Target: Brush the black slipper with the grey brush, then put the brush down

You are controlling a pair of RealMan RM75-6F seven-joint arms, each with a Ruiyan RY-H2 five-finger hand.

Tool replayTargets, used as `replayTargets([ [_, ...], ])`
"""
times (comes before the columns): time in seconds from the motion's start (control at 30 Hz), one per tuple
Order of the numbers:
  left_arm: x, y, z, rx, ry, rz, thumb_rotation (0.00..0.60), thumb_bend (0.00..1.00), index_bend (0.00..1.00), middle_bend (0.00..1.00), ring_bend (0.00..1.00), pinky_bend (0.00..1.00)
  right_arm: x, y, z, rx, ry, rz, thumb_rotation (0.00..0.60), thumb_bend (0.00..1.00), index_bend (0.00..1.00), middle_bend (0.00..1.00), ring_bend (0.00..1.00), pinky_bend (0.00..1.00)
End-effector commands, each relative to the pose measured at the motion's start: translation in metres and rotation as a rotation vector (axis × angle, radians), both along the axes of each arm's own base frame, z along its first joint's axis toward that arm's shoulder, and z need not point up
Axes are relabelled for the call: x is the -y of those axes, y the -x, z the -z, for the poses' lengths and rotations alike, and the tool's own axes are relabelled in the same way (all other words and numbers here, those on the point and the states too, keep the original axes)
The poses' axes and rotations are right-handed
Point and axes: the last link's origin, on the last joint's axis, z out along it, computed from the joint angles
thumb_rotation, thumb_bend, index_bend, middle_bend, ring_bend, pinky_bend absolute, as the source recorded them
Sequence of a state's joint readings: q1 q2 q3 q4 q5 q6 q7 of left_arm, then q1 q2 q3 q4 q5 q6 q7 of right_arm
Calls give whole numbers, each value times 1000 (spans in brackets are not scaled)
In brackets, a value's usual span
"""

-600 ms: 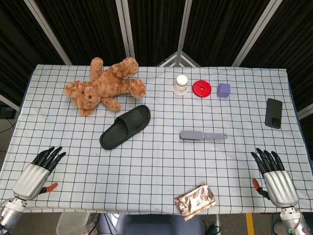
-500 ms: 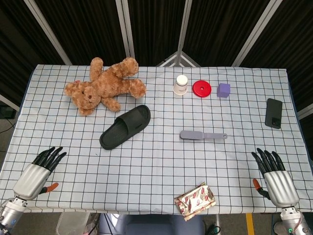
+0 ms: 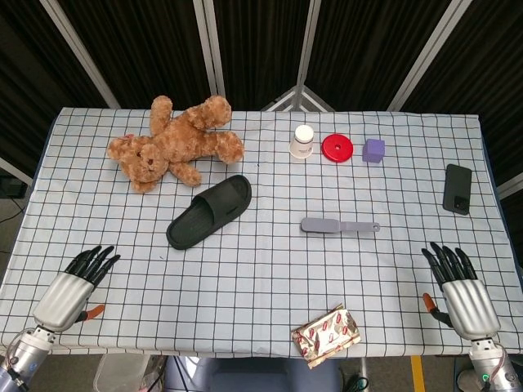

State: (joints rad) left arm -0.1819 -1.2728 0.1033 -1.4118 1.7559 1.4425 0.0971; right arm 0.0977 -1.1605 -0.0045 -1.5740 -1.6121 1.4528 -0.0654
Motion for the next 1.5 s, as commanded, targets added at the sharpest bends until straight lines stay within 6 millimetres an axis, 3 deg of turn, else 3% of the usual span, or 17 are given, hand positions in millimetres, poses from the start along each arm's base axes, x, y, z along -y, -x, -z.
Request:
replayTargets([
  [0.03,-3,0,-2,6,-24,4,600,79,0,0,0,107,14,-8,8,-4,-16,-40,600,428,0,0,0,1],
  [0.33,-11,-1,-8,43,-77,42,600,79,0,0,0,94,89,-58,70,39,-173,-130,600,428,20,126,7,24],
  [0.47,-12,-2,-11,60,-96,61,600,79,0,0,0,94,110,-81,99,-22,-264,-171,600,428,62,160,30,24],
  [0.67,-16,5,-10,42,-95,20,600,79,0,0,0,94,135,-106,127,-164,-277,-230,600,428,99,184,63,37],
  [1.1,-27,15,-13,24,-109,-50,600,79,0,0,0,94,184,-132,151,-265,-286,-230,600,428,146,217,92,45],
  [1.5,-30,19,-13,10,-116,-80,600,79,0,0,0,94,200,-136,163,-257,-294,-213,600,428,272,291,160,95],
])
